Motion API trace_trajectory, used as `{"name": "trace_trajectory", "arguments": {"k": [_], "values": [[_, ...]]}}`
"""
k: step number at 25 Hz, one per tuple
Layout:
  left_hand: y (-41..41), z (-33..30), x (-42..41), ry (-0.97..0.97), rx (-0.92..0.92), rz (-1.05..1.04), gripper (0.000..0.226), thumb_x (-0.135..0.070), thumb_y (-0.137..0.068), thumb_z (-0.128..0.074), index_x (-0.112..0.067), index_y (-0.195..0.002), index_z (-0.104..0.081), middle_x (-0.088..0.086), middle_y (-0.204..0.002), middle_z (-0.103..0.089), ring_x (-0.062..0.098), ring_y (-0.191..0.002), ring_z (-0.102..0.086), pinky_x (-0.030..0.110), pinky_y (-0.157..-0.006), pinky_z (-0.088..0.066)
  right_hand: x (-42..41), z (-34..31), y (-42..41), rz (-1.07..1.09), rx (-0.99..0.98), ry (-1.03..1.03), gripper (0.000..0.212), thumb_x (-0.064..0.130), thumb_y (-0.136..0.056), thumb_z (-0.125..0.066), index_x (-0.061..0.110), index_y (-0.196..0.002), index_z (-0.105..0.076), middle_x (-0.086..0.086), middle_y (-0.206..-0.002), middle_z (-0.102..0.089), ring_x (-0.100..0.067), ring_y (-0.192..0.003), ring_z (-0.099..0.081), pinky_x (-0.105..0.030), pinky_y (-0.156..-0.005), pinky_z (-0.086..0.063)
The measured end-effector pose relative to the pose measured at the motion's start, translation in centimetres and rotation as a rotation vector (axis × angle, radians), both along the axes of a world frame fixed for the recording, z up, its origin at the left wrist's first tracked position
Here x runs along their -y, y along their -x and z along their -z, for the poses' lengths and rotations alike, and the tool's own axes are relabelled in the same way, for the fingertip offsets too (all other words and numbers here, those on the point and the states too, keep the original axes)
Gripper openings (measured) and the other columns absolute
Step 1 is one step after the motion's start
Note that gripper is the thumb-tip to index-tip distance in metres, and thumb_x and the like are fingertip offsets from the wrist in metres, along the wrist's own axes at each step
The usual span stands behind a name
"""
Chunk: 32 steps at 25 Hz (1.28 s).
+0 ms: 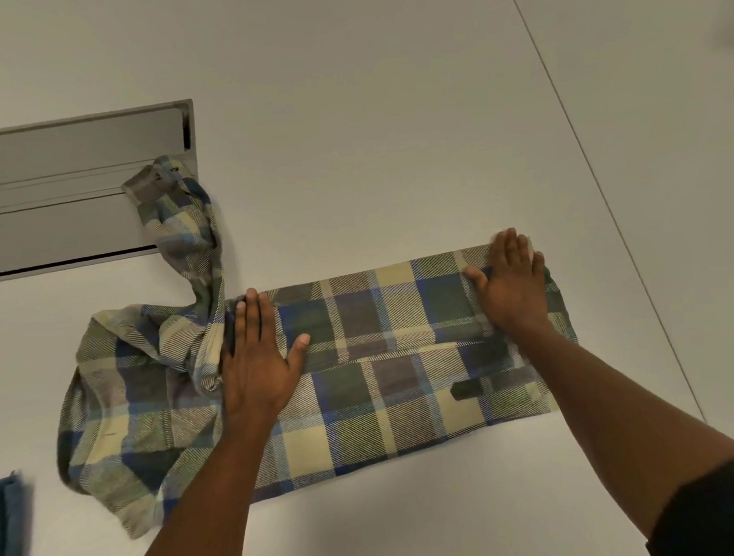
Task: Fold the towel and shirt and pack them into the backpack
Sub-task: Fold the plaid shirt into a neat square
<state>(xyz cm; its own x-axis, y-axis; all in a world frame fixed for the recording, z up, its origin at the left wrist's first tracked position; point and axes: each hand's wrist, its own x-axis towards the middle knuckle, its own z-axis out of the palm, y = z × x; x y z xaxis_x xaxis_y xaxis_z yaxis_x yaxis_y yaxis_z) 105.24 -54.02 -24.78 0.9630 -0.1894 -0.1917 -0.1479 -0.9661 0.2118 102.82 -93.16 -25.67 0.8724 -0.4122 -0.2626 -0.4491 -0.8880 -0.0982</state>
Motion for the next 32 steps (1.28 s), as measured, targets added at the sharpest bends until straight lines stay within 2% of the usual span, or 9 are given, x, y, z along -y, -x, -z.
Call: {"name": "trace_trajectory", "arguments": {"k": [3, 7, 9, 12, 15, 20, 23, 26, 32], "values": [[0.4, -0.2, 1.3, -0.049, 0.031, -0.046, 0.074, -0.057, -0.099, -0.018, -0.016, -0.158, 0.002, 0.005, -0.166, 0.004, 0.024, -0.153, 0.005, 0.048, -0.121, -0.002, -1.4, -1.3, -0.5, 0.055, 0.029, -0.01, 0.084, 0.063, -0.098, -0.019, 0.007, -0.156, 0.005, -0.013, -0.164, 0.007, -0.03, -0.151, 0.008, -0.048, -0.123, -0.001], [0.2, -0.1, 2.9, -0.027, -0.006, 0.158, 0.063, -0.038, -0.098, -0.012, -0.018, -0.158, -0.009, 0.006, -0.166, -0.006, 0.022, -0.153, 0.002, 0.047, -0.124, -0.006, -6.5, -0.8, 0.5, -0.231, 0.051, -0.154, 0.08, 0.064, -0.098, -0.015, 0.014, -0.157, 0.007, -0.003, -0.163, 0.015, -0.021, -0.151, 0.015, -0.042, -0.123, 0.004], [-0.3, 0.1, 2.1, -0.01, -0.008, 0.153, 0.064, -0.045, -0.099, -0.017, -0.024, -0.158, -0.008, 0.002, -0.166, -0.001, 0.018, -0.153, 0.005, 0.047, -0.123, -0.003, -6.9, 0.1, 1.0, -0.241, 0.071, -0.151, 0.082, 0.066, -0.094, -0.008, 0.015, -0.157, 0.004, -0.002, -0.165, 0.011, -0.019, -0.151, 0.012, -0.042, -0.124, 0.001], [-0.6, -0.2, 0.2, 0.006, -0.021, 0.033, 0.08, -0.063, -0.097, -0.027, -0.024, -0.158, 0.006, -0.003, -0.165, 0.011, 0.015, -0.152, 0.012, 0.042, -0.121, 0.003, -6.6, 0.7, 1.4, -0.231, 0.099, -0.149, 0.077, 0.062, -0.097, -0.01, 0.016, -0.158, 0.001, -0.001, -0.165, 0.007, -0.018, -0.152, 0.009, -0.042, -0.124, 0.0], [-0.2, -0.5, 0.0, 0.024, -0.019, 0.006, 0.086, -0.07, -0.094, -0.022, -0.022, -0.157, 0.012, -0.004, -0.165, 0.015, 0.015, -0.151, 0.015, 0.038, -0.121, 0.001, -6.7, 0.6, 1.3, -0.23, 0.107, -0.126, 0.075, 0.06, -0.099, -0.014, 0.016, -0.158, 0.001, -0.001, -0.166, 0.005, -0.018, -0.152, 0.009, -0.041, -0.123, 0.0], [0.8, -0.7, -0.2, 0.126, -0.063, -0.184, 0.084, -0.066, -0.096, -0.03, -0.026, -0.156, 0.014, -0.008, -0.165, 0.015, 0.021, -0.153, -0.001, 0.054, -0.115, -0.026, -6.8, 0.5, 1.3, -0.221, 0.093, -0.112, 0.074, 0.06, -0.099, -0.012, 0.017, -0.158, 0.002, -0.001, -0.166, 0.006, -0.017, -0.152, 0.01, -0.042, -0.123, 0.0], [1.3, -1.1, -0.3, 0.184, 0.005, -0.26, 0.09, -0.057, -0.095, -0.048, -0.02, -0.158, 0.005, 0.001, -0.166, 0.0, 0.027, -0.151, -0.015, 0.057, -0.109, -0.039, -6.9, 0.6, 1.3, -0.219, 0.105, -0.111, 0.073, 0.059, -0.1, -0.014, 0.017, -0.158, 0.0, -0.001, -0.166, 0.005, -0.018, -0.152, 0.008, -0.042, -0.123, 0.0], [0.0, -1.3, -0.6, 0.193, 0.033, -0.182, 0.093, -0.046, -0.091, -0.062, -0.016, -0.158, -0.004, 0.009, -0.164, -0.017, 0.029, -0.15, -0.019, 0.047, -0.116, -0.03, -6.9, 0.7, 1.3, -0.209, 0.13, -0.114, 0.071, 0.057, -0.101, -0.016, 0.018, -0.158, -0.003, -0.001, -0.166, 0.002, -0.017, -0.152, 0.006, -0.042, -0.123, -0.001], [-0.5, -1.3, -0.5, 0.038, 0.125, -0.076, 0.061, -0.038, -0.093, -0.056, -0.011, -0.145, -0.041, 0.015, -0.145, -0.045, 0.033, -0.137, -0.034, 0.049, -0.108, -0.038, -7.2, 0.6, 1.4, -0.192, 0.192, -0.11, 0.067, 0.052, -0.101, -0.02, 0.017, -0.158, -0.013, -0.003, -0.165, -0.01, -0.017, -0.152, -0.003, -0.044, -0.123, -0.007]]}}
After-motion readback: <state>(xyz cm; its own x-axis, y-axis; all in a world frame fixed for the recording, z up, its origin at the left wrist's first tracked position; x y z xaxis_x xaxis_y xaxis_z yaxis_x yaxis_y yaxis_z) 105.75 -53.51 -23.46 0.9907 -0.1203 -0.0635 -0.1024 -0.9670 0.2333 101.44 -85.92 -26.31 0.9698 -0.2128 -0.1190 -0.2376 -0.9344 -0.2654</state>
